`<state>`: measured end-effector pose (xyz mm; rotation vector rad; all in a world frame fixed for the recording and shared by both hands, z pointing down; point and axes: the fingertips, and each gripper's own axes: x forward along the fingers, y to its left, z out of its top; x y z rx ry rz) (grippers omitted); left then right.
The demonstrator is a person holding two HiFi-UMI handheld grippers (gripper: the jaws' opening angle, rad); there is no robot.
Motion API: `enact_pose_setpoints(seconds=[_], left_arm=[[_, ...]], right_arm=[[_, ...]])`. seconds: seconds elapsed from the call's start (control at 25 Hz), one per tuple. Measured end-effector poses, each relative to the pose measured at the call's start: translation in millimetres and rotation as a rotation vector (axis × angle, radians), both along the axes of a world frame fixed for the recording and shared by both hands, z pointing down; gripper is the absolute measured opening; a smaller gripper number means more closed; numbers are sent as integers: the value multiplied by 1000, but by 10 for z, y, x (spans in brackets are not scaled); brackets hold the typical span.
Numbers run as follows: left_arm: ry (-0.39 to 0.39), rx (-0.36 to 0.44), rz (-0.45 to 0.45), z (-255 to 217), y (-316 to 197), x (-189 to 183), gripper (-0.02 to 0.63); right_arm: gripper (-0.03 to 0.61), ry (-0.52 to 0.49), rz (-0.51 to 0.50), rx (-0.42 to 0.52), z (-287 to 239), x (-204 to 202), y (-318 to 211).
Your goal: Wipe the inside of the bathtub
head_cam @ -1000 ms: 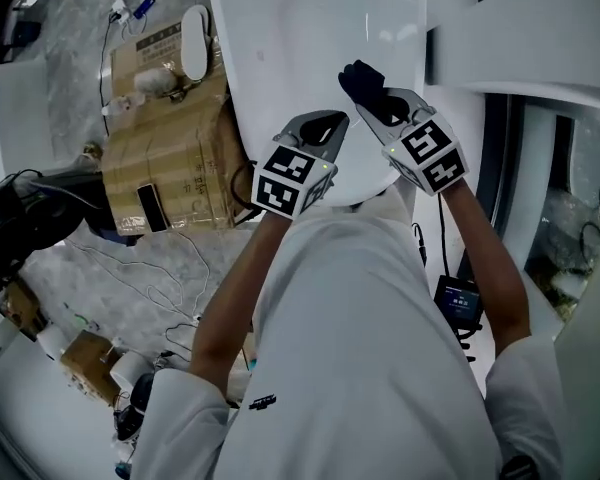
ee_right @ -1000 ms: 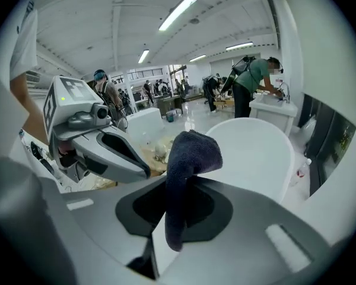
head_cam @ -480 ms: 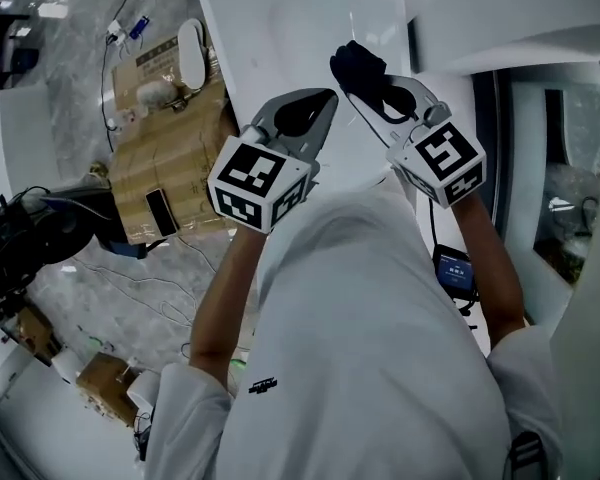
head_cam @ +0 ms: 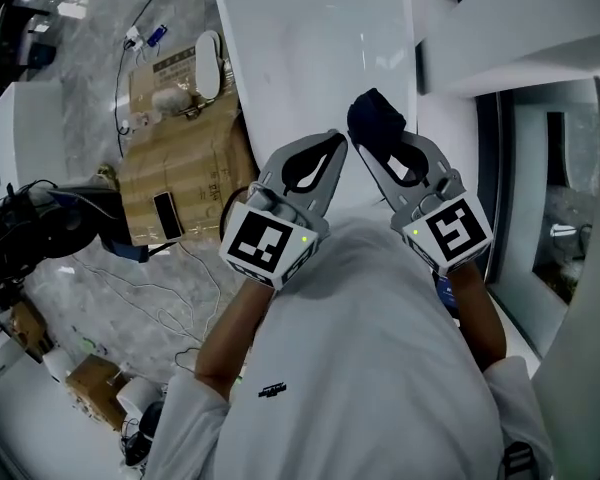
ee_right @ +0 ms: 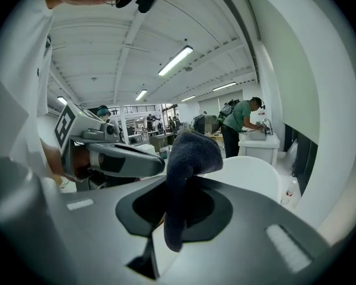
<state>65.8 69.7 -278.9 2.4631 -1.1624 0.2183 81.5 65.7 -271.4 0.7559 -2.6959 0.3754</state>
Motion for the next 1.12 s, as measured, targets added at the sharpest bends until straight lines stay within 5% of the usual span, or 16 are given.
enact_pose_setpoints(seconds=[0.68, 1.12], left_arm=[[10, 53, -135, -106, 19, 30, -3], [-14, 53, -114, -95, -192, 77, -5]], right_arm=[[51, -99, 21, 46, -286, 88, 121], [51, -92, 41, 42, -290, 125, -101]])
